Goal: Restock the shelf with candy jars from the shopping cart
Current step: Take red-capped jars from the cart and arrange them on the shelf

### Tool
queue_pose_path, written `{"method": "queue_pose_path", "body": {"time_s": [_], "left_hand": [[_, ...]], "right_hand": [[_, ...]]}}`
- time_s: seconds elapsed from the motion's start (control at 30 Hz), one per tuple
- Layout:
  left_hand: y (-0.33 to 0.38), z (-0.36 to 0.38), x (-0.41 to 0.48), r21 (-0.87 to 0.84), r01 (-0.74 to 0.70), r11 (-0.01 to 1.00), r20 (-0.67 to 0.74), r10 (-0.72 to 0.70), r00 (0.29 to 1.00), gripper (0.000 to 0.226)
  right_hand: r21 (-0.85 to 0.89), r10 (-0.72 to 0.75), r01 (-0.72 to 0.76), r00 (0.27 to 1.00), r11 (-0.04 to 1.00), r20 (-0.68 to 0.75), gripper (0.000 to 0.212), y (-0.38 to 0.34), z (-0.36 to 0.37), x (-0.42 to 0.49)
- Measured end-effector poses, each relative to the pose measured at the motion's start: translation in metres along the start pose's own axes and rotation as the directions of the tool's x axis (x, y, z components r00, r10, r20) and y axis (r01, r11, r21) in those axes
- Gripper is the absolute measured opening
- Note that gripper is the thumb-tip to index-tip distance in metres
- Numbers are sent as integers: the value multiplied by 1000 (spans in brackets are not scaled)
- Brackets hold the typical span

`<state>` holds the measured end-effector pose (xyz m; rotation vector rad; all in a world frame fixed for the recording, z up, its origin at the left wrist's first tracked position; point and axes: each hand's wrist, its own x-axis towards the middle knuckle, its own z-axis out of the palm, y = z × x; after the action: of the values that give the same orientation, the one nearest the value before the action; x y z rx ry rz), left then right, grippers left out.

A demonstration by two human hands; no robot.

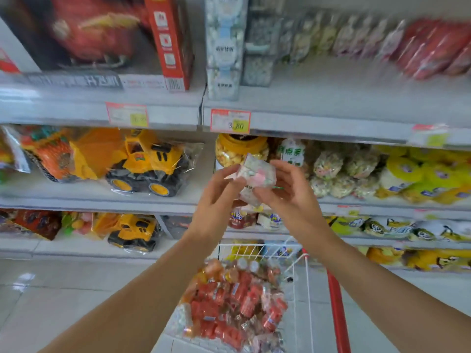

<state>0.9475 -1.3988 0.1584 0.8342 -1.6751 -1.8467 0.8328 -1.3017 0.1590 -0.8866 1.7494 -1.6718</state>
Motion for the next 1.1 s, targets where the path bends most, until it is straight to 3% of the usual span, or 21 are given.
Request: {"method": "queue_pose_path", "body": {"time_s": [0.07,0.13,0.23,0.33,0.53,0.7,0.83,1.1], "left_hand": [[29,15,3,136,-259,956,-33,266,963,28],[55,25,10,280,-445,850,-127,492,861,32],[83,30,34,565,-424,708,-262,641,721,38],[98,29,56,701,-256,665,-305,605,736,54],[94,27,73,723,-97,684,-305,442,843,68],[88,22,78,758,-103,644,-256,439,861,65],[85,20,78,768,-102,632,-244,435,867,64],[82,18,77,783,-113,612,-199,418,886,65]], "right_hand": [[29,-80,82,995,996,-64,60,-31,-20,8],[50,-148,153,984,987,-102,57,-60,-38,19],[36,-226,232,967,972,-117,52,-91,-57,44],[-20,-269,269,953,963,-141,53,-101,-62,71],[-162,-312,293,944,942,-110,60,-90,-51,124],[-252,-302,276,951,928,-70,61,-79,-38,149],[-357,-349,303,934,884,-72,46,-79,-31,161],[-350,-464,409,881,843,-89,29,-78,-25,158]]}}
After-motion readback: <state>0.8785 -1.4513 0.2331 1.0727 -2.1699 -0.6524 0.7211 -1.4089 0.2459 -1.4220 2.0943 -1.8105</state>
